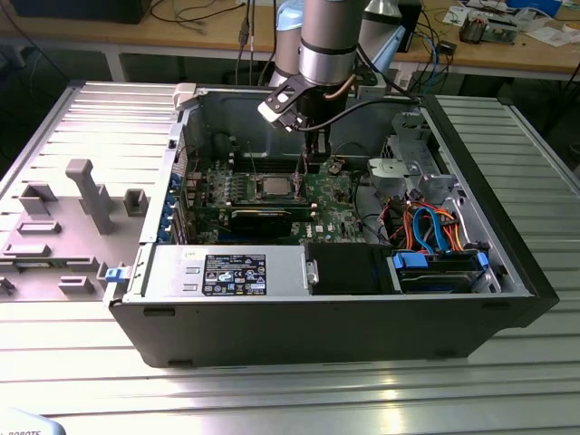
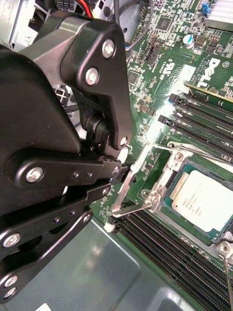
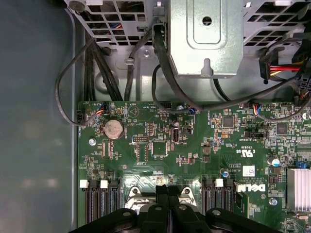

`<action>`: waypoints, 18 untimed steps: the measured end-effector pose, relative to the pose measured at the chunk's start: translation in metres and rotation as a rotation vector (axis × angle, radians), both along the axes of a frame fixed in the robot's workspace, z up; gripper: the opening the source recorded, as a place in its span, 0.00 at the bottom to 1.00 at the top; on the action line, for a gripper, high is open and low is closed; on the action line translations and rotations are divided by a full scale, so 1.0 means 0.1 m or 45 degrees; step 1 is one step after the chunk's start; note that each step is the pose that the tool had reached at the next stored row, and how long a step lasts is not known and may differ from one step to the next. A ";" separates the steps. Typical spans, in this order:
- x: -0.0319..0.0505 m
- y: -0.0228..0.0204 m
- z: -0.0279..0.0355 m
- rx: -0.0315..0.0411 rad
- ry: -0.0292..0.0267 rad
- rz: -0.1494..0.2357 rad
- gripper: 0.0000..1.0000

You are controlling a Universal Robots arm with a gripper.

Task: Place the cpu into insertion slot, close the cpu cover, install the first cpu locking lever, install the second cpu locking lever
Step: 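Close the cpu cover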

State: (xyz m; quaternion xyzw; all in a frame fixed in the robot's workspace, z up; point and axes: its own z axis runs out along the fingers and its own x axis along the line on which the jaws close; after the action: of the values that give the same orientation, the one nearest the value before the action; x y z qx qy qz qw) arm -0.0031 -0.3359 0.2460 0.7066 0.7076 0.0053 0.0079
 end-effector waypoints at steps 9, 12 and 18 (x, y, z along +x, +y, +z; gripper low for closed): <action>-0.027 0.000 0.000 0.0000 0.0000 0.000 0.11; -0.033 0.000 0.000 -0.0001 0.0001 0.000 0.11; -0.050 0.000 0.000 0.0000 0.0001 0.000 0.11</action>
State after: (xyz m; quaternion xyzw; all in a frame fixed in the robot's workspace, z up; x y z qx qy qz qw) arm -0.0082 -0.3359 0.2460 0.7066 0.7076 0.0053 0.0079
